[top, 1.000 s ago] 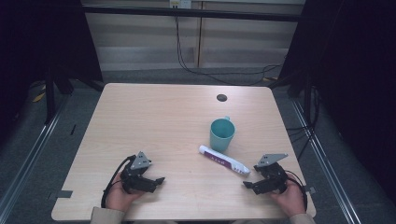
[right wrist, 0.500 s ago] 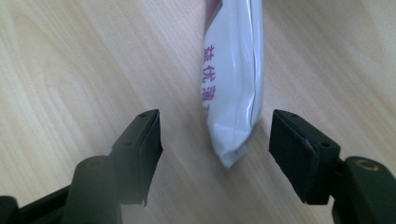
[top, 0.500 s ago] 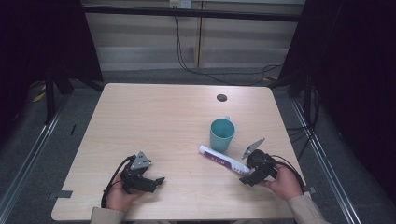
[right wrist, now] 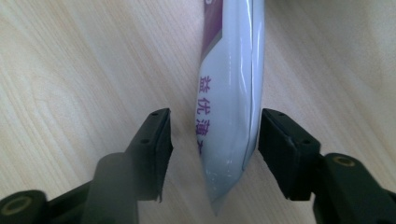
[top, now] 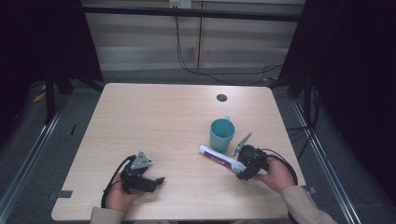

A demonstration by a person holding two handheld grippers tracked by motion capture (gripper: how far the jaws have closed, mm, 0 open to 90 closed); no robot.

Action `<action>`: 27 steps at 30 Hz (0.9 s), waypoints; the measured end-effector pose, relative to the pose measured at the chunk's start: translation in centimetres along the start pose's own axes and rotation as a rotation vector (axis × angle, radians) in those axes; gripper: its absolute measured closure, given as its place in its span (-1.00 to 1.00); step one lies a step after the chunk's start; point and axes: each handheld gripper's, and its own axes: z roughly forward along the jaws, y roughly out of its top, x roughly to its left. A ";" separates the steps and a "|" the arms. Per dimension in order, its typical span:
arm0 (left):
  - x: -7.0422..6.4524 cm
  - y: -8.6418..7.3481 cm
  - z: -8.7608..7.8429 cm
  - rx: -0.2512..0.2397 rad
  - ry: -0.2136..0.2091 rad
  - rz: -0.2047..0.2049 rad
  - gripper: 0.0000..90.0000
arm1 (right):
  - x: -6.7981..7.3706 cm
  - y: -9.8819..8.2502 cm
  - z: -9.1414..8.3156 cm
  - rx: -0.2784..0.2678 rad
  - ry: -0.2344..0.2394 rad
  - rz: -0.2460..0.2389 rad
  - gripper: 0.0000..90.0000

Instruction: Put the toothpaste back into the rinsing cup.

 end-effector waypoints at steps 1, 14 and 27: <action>0.0 0.0 0.0 0.000 0.000 0.001 -0.66 | 0.0 0.2 0.0 0.012 -0.001 0.004 0.02; 0.0 0.0 0.0 -0.001 -0.001 0.001 -0.66 | -0.5 1.7 0.9 0.100 0.027 -0.029 0.36; 0.0 0.0 0.0 0.001 -0.001 0.002 -0.68 | 0.0 2.1 0.9 0.139 0.020 -0.052 0.63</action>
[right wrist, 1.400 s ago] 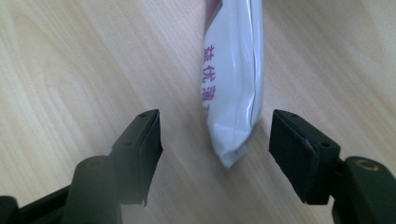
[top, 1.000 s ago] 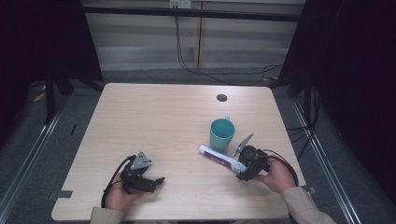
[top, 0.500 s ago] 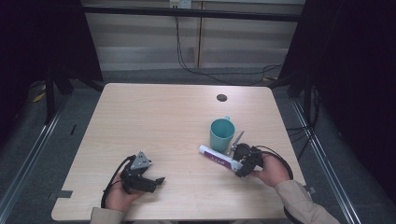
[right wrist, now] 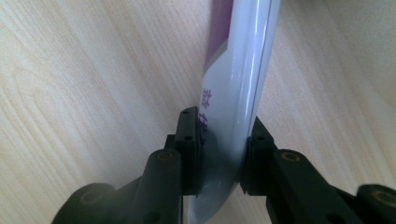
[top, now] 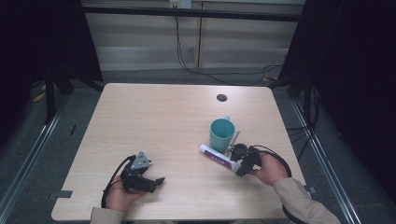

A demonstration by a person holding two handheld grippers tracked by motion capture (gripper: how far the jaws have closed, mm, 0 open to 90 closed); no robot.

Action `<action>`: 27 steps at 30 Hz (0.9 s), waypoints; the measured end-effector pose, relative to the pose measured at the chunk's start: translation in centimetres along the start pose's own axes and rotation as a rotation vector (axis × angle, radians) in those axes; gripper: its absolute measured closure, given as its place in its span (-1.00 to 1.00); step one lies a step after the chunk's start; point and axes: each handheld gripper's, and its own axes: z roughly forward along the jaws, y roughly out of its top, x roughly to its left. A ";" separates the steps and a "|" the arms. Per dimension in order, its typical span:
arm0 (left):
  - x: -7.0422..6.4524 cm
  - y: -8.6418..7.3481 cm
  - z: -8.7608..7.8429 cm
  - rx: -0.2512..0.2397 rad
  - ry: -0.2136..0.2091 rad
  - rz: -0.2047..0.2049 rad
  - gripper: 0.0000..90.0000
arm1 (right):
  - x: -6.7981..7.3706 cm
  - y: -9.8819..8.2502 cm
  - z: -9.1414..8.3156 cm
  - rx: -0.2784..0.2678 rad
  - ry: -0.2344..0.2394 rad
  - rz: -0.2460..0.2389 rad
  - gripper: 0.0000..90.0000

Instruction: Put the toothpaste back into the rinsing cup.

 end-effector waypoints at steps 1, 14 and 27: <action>0.0 0.0 0.0 0.000 -0.001 0.000 -0.68 | 0.1 0.0 0.0 -0.003 -0.007 -0.013 0.63; -0.5 1.9 -0.3 0.083 -0.026 0.029 -0.52 | 1.4 -0.2 -2.2 -0.040 -0.020 -0.089 0.65; -2.0 7.0 0.2 0.159 -0.080 0.194 -0.34 | 2.3 -0.2 -2.8 -0.041 -0.020 -0.136 0.65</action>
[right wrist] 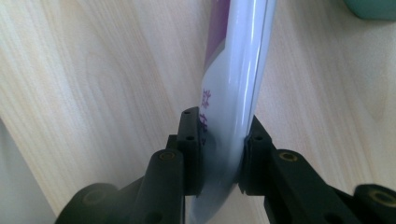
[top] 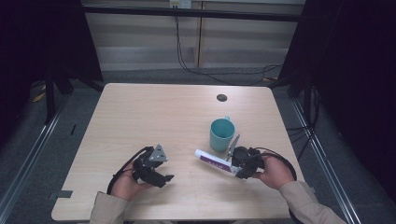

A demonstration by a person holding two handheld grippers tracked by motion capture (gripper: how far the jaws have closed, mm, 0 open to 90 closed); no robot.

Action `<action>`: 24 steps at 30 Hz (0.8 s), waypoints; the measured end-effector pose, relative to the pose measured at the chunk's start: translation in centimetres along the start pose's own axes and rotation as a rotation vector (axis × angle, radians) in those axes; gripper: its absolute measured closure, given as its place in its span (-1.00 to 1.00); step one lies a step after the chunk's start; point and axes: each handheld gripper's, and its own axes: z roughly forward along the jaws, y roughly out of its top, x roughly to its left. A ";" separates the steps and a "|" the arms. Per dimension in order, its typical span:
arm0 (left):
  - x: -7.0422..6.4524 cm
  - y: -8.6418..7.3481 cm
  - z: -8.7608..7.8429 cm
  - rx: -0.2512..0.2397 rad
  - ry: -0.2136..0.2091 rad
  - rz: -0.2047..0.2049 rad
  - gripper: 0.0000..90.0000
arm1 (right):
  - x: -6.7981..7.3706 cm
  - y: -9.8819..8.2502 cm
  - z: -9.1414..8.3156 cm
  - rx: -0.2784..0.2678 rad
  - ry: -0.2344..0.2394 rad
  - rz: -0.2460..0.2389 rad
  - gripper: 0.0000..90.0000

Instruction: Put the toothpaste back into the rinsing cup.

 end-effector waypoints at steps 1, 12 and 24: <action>0.1 1.2 -0.1 0.008 0.004 0.032 -0.33 | 0.1 0.1 -0.2 -0.008 0.006 -0.009 0.65; -0.3 5.3 1.3 0.076 -0.004 0.172 -0.29 | 0.7 0.6 -0.3 -0.010 0.010 -0.046 0.65; -1.0 6.7 2.7 0.127 -0.021 0.247 -0.22 | 1.4 1.6 -0.5 0.003 0.017 -0.093 0.65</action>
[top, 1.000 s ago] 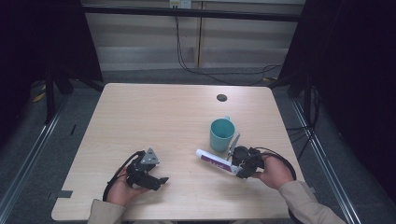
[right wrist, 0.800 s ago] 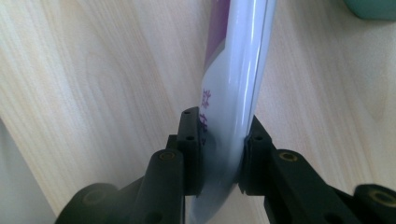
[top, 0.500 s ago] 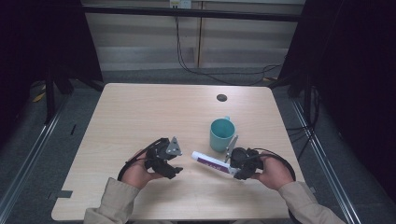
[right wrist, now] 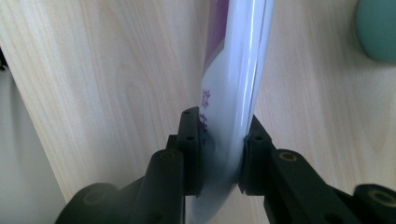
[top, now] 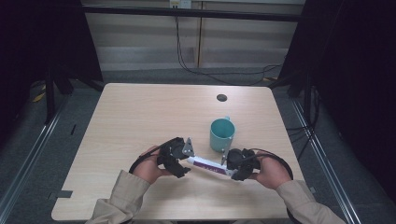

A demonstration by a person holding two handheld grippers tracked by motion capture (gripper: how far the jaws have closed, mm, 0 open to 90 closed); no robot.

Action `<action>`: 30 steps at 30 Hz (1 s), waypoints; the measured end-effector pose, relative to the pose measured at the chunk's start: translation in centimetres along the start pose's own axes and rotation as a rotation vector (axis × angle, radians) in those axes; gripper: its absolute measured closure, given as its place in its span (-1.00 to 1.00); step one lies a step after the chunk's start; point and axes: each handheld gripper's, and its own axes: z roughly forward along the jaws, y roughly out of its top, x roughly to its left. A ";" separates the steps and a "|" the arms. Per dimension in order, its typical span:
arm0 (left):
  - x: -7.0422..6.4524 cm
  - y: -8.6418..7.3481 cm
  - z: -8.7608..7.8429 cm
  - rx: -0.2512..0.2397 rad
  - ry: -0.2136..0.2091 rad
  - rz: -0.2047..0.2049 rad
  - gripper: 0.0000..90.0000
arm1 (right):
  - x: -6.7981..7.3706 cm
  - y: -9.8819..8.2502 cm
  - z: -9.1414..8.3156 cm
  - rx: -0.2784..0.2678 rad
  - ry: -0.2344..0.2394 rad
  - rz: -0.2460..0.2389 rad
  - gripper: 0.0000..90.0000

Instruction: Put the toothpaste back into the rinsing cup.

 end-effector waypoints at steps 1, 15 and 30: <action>0.0 0.1 0.0 -0.004 -0.002 0.001 -0.22 | 0.0 0.1 0.0 -0.002 0.000 -0.011 0.65; -0.7 0.9 0.9 0.030 -0.042 0.098 0.03 | 0.6 1.4 0.0 0.001 0.001 -0.063 0.65; -0.8 1.5 1.0 0.055 -0.046 0.160 0.16 | 0.2 1.3 -1.2 -0.042 0.016 -0.110 0.66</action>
